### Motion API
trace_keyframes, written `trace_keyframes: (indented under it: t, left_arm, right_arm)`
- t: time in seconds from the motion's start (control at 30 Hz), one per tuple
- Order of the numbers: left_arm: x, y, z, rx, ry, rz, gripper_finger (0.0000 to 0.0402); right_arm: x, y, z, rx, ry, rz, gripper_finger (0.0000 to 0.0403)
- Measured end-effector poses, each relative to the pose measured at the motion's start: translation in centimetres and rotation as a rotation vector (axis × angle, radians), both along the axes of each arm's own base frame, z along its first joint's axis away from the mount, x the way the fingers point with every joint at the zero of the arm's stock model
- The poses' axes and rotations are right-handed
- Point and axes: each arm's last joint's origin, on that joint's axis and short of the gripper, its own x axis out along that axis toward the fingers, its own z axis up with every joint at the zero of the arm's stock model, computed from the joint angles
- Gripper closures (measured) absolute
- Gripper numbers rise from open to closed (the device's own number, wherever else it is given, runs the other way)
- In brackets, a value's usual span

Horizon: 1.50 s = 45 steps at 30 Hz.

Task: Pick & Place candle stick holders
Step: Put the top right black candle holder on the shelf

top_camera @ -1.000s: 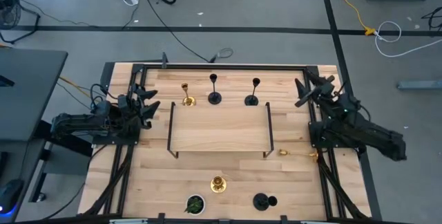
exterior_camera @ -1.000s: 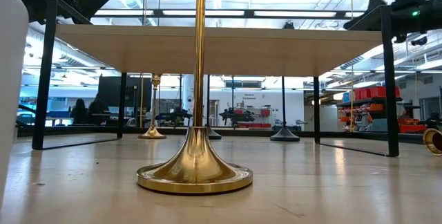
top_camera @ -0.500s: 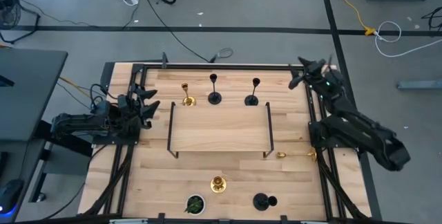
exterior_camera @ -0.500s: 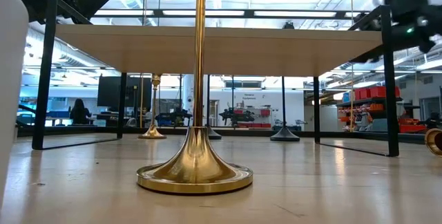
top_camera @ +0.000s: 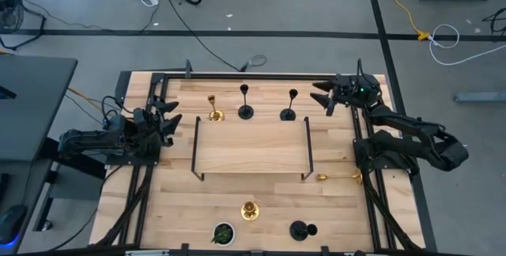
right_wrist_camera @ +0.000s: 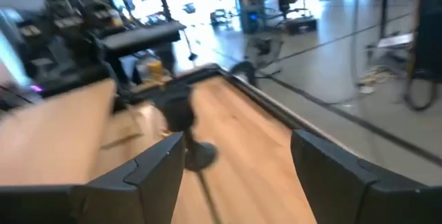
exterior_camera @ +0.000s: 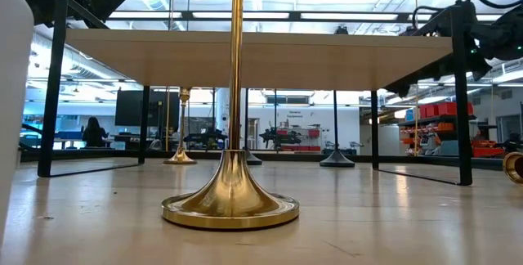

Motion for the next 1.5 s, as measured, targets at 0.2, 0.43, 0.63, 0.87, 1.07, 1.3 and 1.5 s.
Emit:
trace_keyframes:
  t: [0.2,0.43,0.63,0.87,1.07,1.3,1.5]
  left_arm:
    - [0.0,0.0,0.0,-0.002,0.0,0.003,0.0179]
    - [0.0,0.0,0.0,-0.002,0.005,0.003,0.0179]
    - [0.0,0.0,-0.1,-0.005,0.006,0.008,0.0179]
    - [0.0,0.0,-0.1,-0.005,0.007,0.01,0.0179]
    - [0.0,0.0,-0.1,-0.005,0.007,0.01,0.0179]
    - [0.0,0.0,-0.1,-0.005,0.007,0.01,0.0179]
    - [0.0,0.0,-0.1,-0.005,0.007,0.01,0.0179]
  right_arm:
    - [0.6,0.4,0.0,0.05,-0.008,-0.024,0.0138]
    - [1.4,0.8,-0.4,0.025,0.028,-0.026,0.0138]
    - [2.9,1.3,-2.0,-0.042,0.164,-0.08,0.0138]
    - [4.4,1.6,-3.2,-0.058,0.197,-0.035,0.0138]
    - [5.6,1.7,-4.2,-0.08,0.202,-0.032,0.0138]
    - [6.4,1.7,-4.5,-0.111,0.151,-0.013,0.0138]
    - [6.4,1.6,-4.2,-0.146,0.14,-0.053,0.0138]
